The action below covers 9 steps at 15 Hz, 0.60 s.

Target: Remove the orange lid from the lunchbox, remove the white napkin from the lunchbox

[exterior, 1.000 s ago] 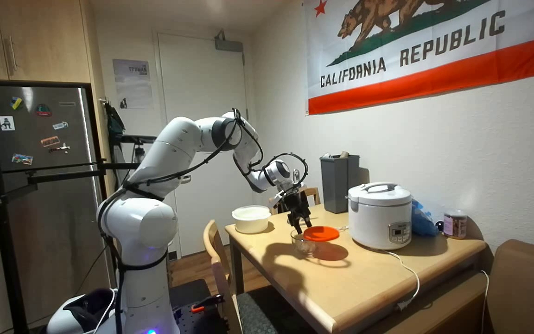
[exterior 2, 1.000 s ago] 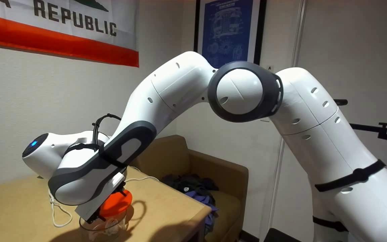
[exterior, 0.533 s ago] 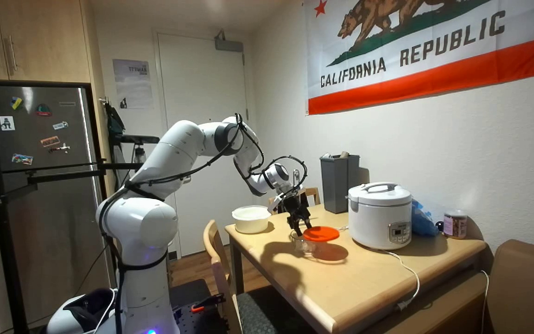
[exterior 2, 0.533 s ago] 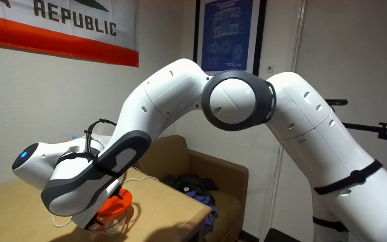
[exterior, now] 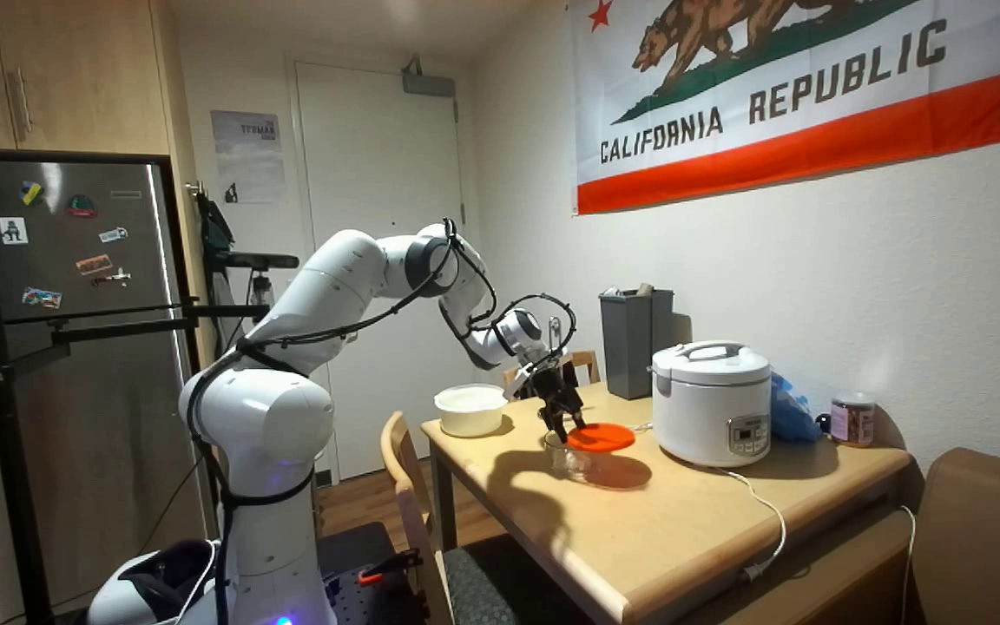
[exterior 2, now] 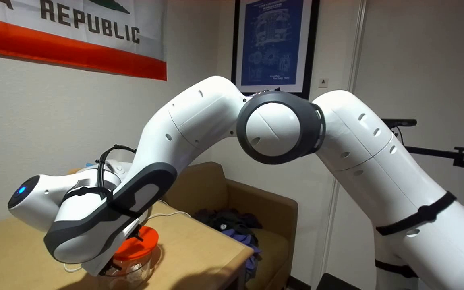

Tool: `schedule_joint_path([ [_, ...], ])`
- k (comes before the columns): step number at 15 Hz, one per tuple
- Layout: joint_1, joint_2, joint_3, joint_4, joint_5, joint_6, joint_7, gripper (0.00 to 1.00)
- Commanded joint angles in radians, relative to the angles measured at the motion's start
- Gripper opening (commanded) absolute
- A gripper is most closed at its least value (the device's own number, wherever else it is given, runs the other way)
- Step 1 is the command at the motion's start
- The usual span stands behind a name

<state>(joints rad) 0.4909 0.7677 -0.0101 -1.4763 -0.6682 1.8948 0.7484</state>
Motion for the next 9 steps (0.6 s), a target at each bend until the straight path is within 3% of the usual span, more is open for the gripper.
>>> schedule_joint_path([
  [1, -0.006, 0.006, 0.002, 0.021, -0.011, -0.023, -0.014, 0.58],
  [7, -0.018, -0.014, 0.002, 0.001, -0.005, -0.010, -0.001, 0.12],
  [9, -0.021, -0.037, -0.003, -0.009, -0.010, -0.004, 0.009, 0.07],
])
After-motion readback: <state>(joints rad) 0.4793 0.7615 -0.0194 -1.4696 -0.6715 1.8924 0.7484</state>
